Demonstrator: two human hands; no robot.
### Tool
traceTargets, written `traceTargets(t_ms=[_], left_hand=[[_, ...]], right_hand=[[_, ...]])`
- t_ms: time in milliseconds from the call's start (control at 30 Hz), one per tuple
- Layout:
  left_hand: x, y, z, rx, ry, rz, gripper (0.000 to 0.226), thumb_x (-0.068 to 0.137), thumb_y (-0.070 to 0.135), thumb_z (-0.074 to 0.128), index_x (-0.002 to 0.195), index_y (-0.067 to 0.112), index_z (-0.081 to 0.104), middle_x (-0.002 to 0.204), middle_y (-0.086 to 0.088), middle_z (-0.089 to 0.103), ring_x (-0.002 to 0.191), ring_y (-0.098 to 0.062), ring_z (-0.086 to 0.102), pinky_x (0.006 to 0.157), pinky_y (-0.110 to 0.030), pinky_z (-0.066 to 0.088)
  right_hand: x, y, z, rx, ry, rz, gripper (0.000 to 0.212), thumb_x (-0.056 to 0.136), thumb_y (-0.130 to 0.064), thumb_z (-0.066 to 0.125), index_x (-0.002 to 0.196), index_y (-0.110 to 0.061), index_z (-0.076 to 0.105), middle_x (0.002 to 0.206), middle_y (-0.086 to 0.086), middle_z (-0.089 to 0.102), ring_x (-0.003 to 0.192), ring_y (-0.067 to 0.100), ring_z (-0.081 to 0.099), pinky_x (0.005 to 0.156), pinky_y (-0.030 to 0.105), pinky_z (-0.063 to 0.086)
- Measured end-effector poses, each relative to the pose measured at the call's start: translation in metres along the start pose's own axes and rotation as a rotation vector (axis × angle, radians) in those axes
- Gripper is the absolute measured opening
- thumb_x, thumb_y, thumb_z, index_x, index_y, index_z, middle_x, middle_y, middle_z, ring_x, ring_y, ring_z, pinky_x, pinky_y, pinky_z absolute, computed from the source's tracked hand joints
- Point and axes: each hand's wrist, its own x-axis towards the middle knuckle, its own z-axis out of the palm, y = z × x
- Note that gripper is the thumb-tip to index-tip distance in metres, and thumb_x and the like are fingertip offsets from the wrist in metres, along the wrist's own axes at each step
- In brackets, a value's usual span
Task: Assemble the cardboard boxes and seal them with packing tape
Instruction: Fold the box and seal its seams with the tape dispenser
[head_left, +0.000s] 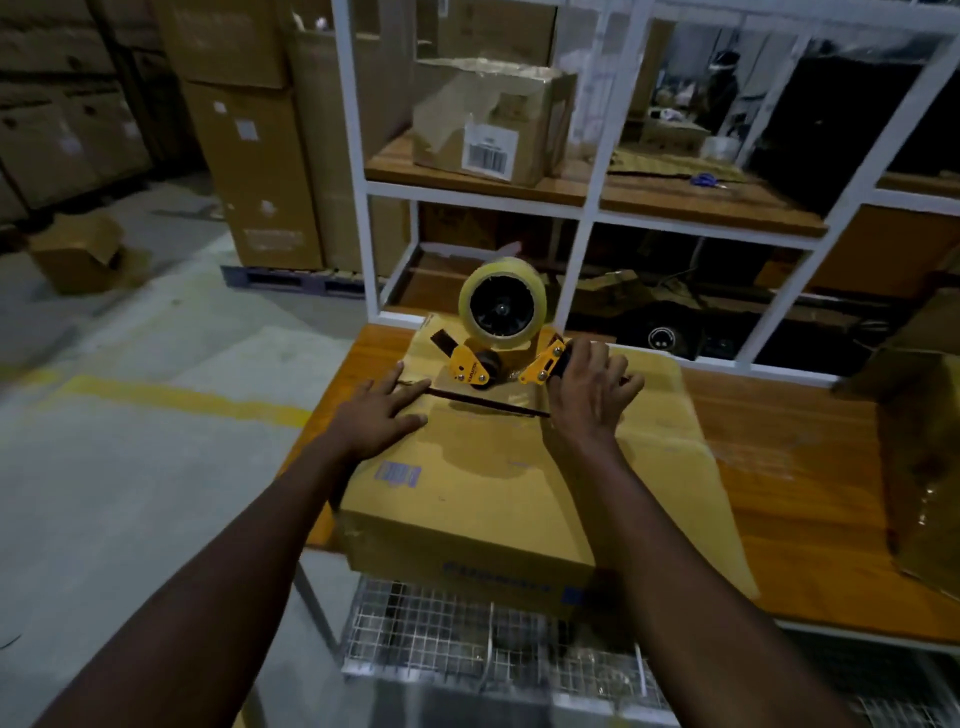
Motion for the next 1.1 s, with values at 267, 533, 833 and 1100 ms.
traceTargets(t_ms=[267, 533, 833, 1100], left_hand=[[-0.007, 0.038, 0.025, -0.105, 0.059, -0.088, 0.067, 0.086, 0.076, 0.034, 0.148, 0.059, 0.017, 0.165, 0.011, -0.01, 0.149, -0.041, 0.007, 0.111, -0.067, 0.022], [-0.024, 0.095, 0.049, -0.174, 0.184, -0.141, 0.06, 0.095, 0.06, 0.044, 0.151, 0.045, 0.027, 0.166, 0.001, 0.005, 0.146, -0.042, 0.014, 0.111, -0.065, 0.017], [-0.014, 0.128, -0.014, -1.39, 0.524, -0.245, 0.049, 0.09, 0.036, 0.039, 0.138, 0.028, 0.044, 0.121, -0.002, 0.069, 0.123, -0.028, 0.053, 0.101, -0.047, 0.041], [-0.011, 0.142, -0.028, -1.464, 0.55, -0.156, 0.039, 0.101, 0.025, 0.034, 0.137, 0.03, 0.047, 0.099, 0.009, 0.071, 0.116, -0.021, 0.058, 0.096, -0.046, 0.04]], right_hand=[[-0.002, -0.006, 0.005, 0.051, 0.067, 0.011, 0.021, 0.09, -0.023, 0.057, 0.111, -0.02, 0.053, 0.105, 0.008, 0.055, 0.092, 0.032, 0.047, 0.086, 0.047, 0.032], [0.013, 0.008, -0.008, 0.127, 0.019, 0.011, 0.033, 0.084, -0.025, 0.063, 0.115, -0.02, 0.052, 0.111, 0.007, 0.056, 0.102, 0.032, 0.047, 0.092, 0.049, 0.03], [0.029, -0.001, -0.024, 0.191, 0.021, 0.037, 0.031, 0.09, -0.03, 0.061, 0.117, -0.019, 0.052, 0.112, 0.007, 0.055, 0.105, 0.032, 0.048, 0.09, 0.048, 0.031], [0.032, -0.012, -0.03, 0.221, 0.019, 0.067, 0.031, 0.09, -0.032, 0.061, 0.117, -0.02, 0.051, 0.114, 0.007, 0.055, 0.108, 0.032, 0.048, 0.091, 0.047, 0.029]])
